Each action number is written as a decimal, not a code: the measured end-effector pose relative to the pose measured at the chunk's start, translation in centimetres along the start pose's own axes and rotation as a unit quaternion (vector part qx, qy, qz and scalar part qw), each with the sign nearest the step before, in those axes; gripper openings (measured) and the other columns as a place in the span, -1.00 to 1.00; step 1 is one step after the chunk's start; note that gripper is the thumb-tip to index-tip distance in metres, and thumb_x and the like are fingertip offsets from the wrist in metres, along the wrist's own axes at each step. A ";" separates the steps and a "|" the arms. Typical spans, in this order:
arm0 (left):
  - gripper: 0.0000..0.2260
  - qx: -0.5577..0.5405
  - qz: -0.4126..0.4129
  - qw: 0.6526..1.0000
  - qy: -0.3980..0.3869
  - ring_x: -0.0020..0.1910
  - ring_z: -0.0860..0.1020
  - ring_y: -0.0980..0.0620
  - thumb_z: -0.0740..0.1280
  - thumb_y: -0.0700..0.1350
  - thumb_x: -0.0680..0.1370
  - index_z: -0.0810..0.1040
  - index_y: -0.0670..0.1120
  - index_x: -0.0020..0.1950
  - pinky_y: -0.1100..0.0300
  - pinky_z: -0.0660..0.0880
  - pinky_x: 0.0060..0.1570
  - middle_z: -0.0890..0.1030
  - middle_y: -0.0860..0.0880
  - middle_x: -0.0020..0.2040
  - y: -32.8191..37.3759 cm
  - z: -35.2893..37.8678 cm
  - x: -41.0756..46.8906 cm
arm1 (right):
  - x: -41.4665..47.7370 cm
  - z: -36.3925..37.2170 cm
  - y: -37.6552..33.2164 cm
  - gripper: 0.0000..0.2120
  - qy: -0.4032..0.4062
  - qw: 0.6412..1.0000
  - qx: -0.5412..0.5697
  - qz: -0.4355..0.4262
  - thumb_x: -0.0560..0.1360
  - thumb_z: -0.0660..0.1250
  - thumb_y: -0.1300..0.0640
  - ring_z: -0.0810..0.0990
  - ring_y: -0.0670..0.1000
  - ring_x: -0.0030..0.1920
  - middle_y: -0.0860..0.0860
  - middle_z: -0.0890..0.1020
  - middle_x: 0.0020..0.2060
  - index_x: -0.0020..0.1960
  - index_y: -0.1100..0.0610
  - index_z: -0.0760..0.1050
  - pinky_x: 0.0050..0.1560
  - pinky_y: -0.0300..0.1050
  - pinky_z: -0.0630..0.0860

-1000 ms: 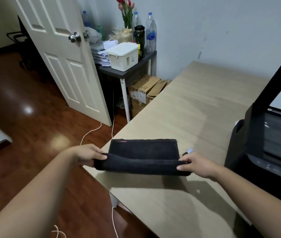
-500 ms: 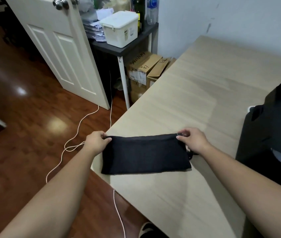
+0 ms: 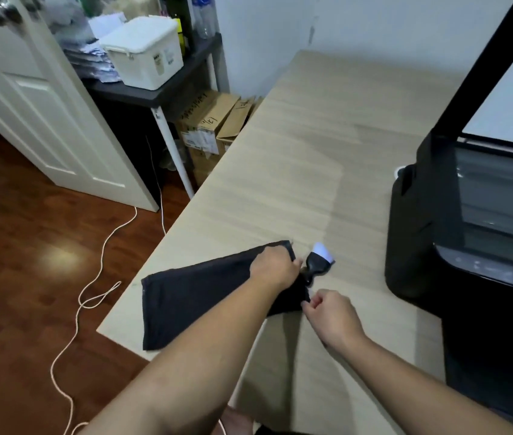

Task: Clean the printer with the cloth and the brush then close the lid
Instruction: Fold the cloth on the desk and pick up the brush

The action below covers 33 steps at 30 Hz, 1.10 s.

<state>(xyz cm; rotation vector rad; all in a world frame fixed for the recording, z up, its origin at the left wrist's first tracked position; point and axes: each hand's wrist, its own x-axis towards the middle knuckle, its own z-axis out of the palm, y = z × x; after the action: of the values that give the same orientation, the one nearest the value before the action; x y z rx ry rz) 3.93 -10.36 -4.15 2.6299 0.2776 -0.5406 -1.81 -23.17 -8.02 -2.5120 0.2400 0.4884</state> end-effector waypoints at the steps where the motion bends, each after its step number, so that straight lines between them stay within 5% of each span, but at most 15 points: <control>1: -0.63 0.006 -0.014 1.000 -0.009 0.07 0.57 -0.14 0.20 0.13 0.56 0.58 -0.15 0.07 0.13 0.43 -0.12 0.62 -0.13 0.07 0.3 0.5 0.4 | 0.0 0.3 0.2 -0.76 -0.005 1.000 0.011 -0.002 0.34 0.30 -0.06 0.58 0.10 -0.25 -0.06 0.57 -0.40 -0.39 0.05 0.40 -0.23 -0.12 0.51; 11: -0.73 0.011 -0.050 0.999 0.006 0.05 0.58 -0.14 0.23 0.00 0.52 0.61 -0.13 0.05 0.15 0.42 -0.13 0.63 -0.12 0.05 0.1 0.9 0.8 | -1.3 -0.3 -0.5 -0.79 -0.016 0.985 0.159 -0.062 0.34 0.36 0.11 0.43 0.04 -0.41 -0.05 0.42 -0.53 -0.40 0.08 0.37 -0.32 -0.12 0.38; 15: -0.73 -0.179 -0.014 0.984 -0.007 -0.29 0.53 -0.11 0.24 -0.06 0.53 0.43 -0.10 -0.35 0.19 0.41 -0.29 0.51 -0.12 -0.32 -2.4 -3.9 -1.0 | -3.1 -1.4 -4.9 -0.80 -0.007 0.957 0.209 -0.201 0.34 0.38 0.14 0.45 0.01 -0.32 0.03 0.48 -0.35 -0.38 0.08 0.38 -0.27 -0.15 0.36; 18: -0.69 -0.364 -0.023 0.931 0.008 -0.48 0.45 0.00 0.23 -0.14 0.54 0.40 -0.05 -0.42 0.23 0.44 -0.42 0.43 -0.05 -0.46 -7.6 -7.5 -4.2 | -5.4 0.0 -9.5 -0.85 -0.054 0.929 0.198 -0.307 0.32 0.34 0.06 0.46 -0.03 -0.28 0.03 0.51 -0.30 -0.36 0.02 0.39 -0.24 -0.20 0.35; 21: -0.69 -0.437 -0.089 0.894 0.035 -0.53 0.40 0.10 0.20 -0.18 0.56 0.38 -0.05 -0.40 0.33 0.40 -0.51 0.38 -0.06 -0.43 -13.2 -8.8 -7.3 | -6.9 2.7 -12.6 -0.91 -0.160 0.897 0.136 -0.390 0.40 0.34 0.10 0.53 -0.06 -0.17 -0.02 0.54 -0.19 -0.26 0.05 0.47 -0.08 -0.18 0.43; 23: -0.78 -0.424 -0.167 0.890 0.032 -0.43 0.43 0.04 0.19 -0.13 0.56 0.43 -0.08 -0.29 0.28 0.45 -0.43 0.42 -0.07 -0.35 -16.9 -8.1 -8.6 | -6.9 4.8 -13.0 -0.94 -0.227 0.875 0.046 -0.425 0.45 0.30 0.15 0.57 -0.02 0.01 -0.03 0.57 0.01 -0.12 0.05 0.55 0.09 -0.11 0.48; 26: -0.73 -0.257 -0.204 0.944 0.047 -0.28 0.51 -0.08 0.33 0.00 0.52 0.39 -0.08 -0.30 0.19 0.49 -0.38 0.46 -0.06 -0.31 -19.9 -6.0 -8.6 | -5.0 6.1 -11.4 -0.80 -0.150 0.882 -0.056 -0.443 0.46 0.25 0.20 0.48 -0.01 0.22 -0.05 0.56 0.18 0.03 0.04 0.57 0.26 -0.07 0.38; 29: -0.67 -0.168 -0.177 0.963 0.117 -0.11 0.58 -0.19 0.38 -0.12 0.47 0.28 -0.06 -0.39 0.15 0.47 -0.25 0.52 -0.12 -0.26 -20.3 -5.3 -8.0 | -3.2 5.5 -9.9 -0.76 -0.079 0.906 -0.080 -0.409 0.48 0.22 0.18 0.47 -0.05 0.23 -0.12 0.57 0.17 0.10 0.00 0.54 0.23 -0.12 0.33; 33: -0.79 -0.145 -0.192 0.964 0.116 0.04 0.56 -0.18 0.38 -0.10 0.48 0.36 -0.07 -0.25 0.12 0.51 -0.05 0.61 -0.19 0.00 -21.0 -5.1 -8.2 | -2.2 5.1 -9.3 -0.77 -0.117 0.889 -0.165 -0.411 0.51 0.20 0.10 0.48 -0.05 0.17 -0.14 0.56 0.15 0.13 -0.03 0.51 0.12 -0.19 0.25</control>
<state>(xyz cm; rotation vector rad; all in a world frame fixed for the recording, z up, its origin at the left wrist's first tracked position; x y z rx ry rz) -7.65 9.59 -4.45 2.3556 0.8831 -0.2787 -2.85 -12.47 -6.50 -2.5285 -1.0422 0.4806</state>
